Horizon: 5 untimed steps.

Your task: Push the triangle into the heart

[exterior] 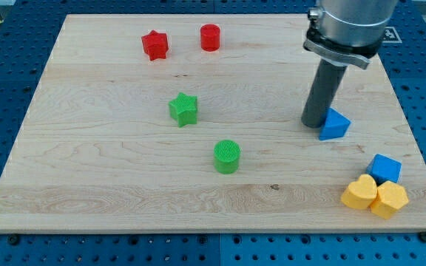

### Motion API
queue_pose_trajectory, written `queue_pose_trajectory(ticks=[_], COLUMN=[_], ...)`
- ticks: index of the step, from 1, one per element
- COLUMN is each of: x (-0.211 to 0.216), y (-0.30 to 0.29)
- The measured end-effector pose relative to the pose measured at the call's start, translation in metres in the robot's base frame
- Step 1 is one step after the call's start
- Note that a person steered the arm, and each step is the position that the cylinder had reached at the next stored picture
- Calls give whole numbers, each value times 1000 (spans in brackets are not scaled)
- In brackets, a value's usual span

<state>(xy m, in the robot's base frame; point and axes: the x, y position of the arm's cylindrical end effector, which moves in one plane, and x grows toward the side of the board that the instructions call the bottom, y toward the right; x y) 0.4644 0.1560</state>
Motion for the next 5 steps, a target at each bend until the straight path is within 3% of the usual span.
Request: queue_pose_trajectory(ticks=[4,5], x=[-9,14], y=[52,52])
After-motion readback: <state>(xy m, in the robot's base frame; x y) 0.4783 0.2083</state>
